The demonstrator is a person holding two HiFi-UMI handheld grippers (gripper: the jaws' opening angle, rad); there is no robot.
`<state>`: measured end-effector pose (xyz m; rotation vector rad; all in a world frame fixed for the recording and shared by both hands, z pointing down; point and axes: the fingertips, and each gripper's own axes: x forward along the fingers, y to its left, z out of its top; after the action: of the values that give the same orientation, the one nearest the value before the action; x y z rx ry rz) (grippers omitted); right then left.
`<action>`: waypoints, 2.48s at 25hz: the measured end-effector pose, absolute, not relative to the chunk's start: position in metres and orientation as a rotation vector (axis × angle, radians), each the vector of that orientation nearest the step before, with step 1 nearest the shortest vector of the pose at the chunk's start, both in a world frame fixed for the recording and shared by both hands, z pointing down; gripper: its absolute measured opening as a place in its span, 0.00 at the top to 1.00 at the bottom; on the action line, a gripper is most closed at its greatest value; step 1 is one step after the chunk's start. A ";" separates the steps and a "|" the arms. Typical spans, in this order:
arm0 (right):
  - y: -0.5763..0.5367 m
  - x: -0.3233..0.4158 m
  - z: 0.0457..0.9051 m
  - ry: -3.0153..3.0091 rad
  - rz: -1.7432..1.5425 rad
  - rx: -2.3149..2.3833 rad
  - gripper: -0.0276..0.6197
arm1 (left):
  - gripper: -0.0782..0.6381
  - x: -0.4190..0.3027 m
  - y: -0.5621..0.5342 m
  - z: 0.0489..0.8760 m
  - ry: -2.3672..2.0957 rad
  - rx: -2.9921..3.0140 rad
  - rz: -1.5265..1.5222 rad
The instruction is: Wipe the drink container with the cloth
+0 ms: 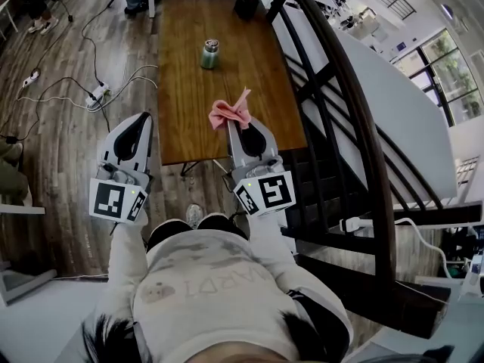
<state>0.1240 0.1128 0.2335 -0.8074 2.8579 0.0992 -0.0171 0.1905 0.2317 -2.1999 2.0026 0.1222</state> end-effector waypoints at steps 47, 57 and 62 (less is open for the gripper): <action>-0.119 -0.063 0.316 2.784 -0.131 -1.394 0.89 | 0.89 -0.189 -0.107 0.303 1.385 -2.756 -0.133; -0.154 -0.059 0.364 2.780 -0.285 -1.505 0.89 | 0.89 -0.169 -0.172 0.342 1.166 -2.893 -0.288; -0.170 -0.053 0.392 2.790 -0.351 -1.527 0.89 | 0.89 -0.146 -0.199 0.358 1.076 -2.936 -0.352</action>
<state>-0.0527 -0.1699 0.3917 -1.5268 2.7902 -0.3510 -0.1461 -0.1993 0.3578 -2.9364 1.0757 -0.3520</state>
